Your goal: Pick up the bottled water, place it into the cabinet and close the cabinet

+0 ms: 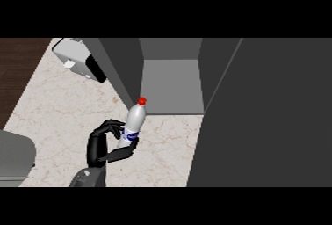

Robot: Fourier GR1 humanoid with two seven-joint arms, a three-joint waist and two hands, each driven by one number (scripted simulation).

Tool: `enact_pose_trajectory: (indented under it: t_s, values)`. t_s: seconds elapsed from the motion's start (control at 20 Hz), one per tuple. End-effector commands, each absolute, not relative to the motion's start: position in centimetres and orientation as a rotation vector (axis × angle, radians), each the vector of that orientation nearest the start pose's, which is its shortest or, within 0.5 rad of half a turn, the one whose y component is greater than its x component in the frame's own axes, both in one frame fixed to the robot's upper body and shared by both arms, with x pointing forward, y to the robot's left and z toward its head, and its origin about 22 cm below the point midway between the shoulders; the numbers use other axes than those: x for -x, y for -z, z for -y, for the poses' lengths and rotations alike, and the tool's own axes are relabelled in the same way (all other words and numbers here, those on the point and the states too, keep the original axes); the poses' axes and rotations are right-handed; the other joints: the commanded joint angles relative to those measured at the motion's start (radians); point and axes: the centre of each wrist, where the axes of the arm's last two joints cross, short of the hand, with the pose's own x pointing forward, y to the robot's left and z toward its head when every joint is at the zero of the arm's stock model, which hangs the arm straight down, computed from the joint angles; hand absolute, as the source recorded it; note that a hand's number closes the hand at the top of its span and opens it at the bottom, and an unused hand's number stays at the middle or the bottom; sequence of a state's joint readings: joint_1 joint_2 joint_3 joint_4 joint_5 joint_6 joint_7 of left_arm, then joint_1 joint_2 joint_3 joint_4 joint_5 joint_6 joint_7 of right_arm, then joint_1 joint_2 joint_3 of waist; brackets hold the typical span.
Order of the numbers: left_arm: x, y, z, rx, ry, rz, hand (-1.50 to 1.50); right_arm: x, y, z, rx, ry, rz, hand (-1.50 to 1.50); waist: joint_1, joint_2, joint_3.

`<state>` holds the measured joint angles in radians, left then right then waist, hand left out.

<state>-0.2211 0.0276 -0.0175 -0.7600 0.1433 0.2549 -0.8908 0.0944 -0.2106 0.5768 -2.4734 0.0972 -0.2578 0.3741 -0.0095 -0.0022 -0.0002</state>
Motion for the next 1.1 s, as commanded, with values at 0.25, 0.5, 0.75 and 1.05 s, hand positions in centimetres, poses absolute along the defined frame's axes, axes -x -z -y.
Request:
enact_pose_trajectory:
  t_s: [0.25, 0.5, 0.75, 1.05]
  values:
    - [-29.3, 10.0, -21.9, 0.054, 0.092, 1.924, 1.50, -9.5, -18.7, 17.4, -0.229, -0.204, 1.966, -1.50, -0.005, -0.001, 0.000]
    - [-29.8, 7.8, -17.3, 0.157, 0.026, 1.909, 1.50, -10.7, -17.5, 16.4, -0.214, -0.252, 1.969, -1.50, 0.006, -0.002, 0.000]
    - [-30.3, 5.2, -16.3, 0.248, -0.022, 1.863, 1.50, -10.3, -18.3, 17.5, -0.235, -0.199, 1.978, -1.50, 0.006, -0.001, 0.001]
    - [-32.0, 1.2, -12.8, 0.249, -0.017, 1.861, 1.50, -10.2, -17.7, 16.9, -0.219, -0.205, 1.983, -1.50, 0.001, 0.000, 0.000]
